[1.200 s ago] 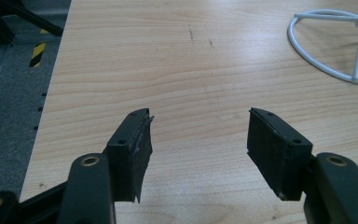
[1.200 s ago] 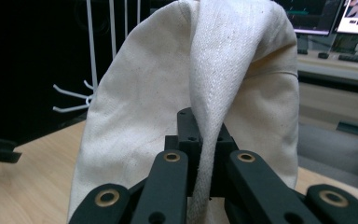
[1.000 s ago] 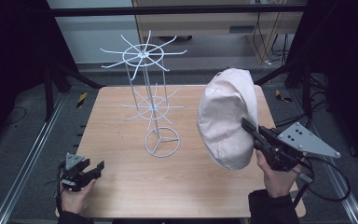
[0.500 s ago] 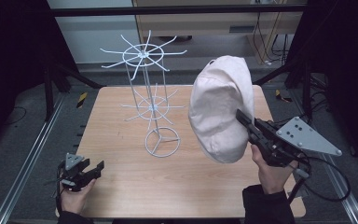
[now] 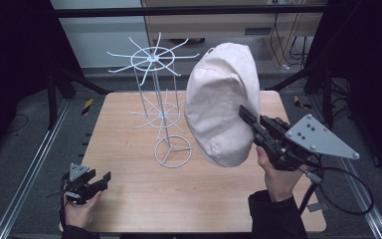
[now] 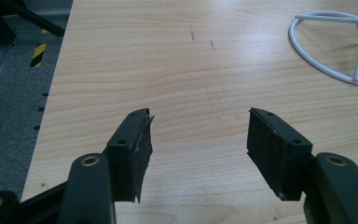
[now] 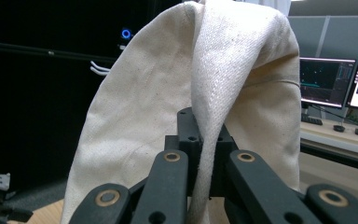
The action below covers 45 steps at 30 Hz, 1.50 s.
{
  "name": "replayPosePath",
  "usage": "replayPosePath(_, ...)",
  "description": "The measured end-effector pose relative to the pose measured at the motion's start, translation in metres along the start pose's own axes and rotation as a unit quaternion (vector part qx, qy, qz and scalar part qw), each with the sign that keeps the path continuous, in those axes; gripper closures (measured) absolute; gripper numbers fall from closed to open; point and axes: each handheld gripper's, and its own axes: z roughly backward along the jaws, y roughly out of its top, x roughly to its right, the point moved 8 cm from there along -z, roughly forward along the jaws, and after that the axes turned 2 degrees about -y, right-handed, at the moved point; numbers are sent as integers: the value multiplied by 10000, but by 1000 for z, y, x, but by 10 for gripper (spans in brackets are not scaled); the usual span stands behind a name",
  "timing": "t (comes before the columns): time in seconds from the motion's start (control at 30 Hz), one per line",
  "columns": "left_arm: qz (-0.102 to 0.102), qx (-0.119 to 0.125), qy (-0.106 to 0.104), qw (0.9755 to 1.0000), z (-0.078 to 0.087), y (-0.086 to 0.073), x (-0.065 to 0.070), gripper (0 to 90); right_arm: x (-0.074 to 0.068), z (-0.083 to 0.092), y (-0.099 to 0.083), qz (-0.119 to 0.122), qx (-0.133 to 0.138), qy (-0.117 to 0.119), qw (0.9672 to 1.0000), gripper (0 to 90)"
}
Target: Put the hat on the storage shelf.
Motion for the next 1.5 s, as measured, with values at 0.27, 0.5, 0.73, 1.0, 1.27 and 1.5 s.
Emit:
replayPosePath(0.27, 14, 24, -22, 10000, 1, 0, 0, 399, -12, -17, 16, 16, 197, 81, 9998, 882)
replayPosePath(0.5, 28, -3, -40, 10000, 0, 0, -1, 399, -20, -42, 26, 21, 267, 151, 9995, 882)
replayPosePath(0.73, 23, -17, -26, 10000, 0, -1, -2, 399, -33, -64, 18, 110, 138, 326, 9993, 882)
replayPosePath(1.0, 22, -21, -39, 10000, 0, -1, -1, 399, -39, -73, -2, 152, -127, 356, 9992, 881)
replayPosePath(1.27, 16, -40, -24, 10000, -1, -1, -1, 399, -37, -76, -24, 111, -359, 382, 9986, 880)
replayPosePath(1.5, 12, -48, -34, 10000, -1, -2, -1, 399, -37, -76, -37, 93, -510, 427, 9977, 878)
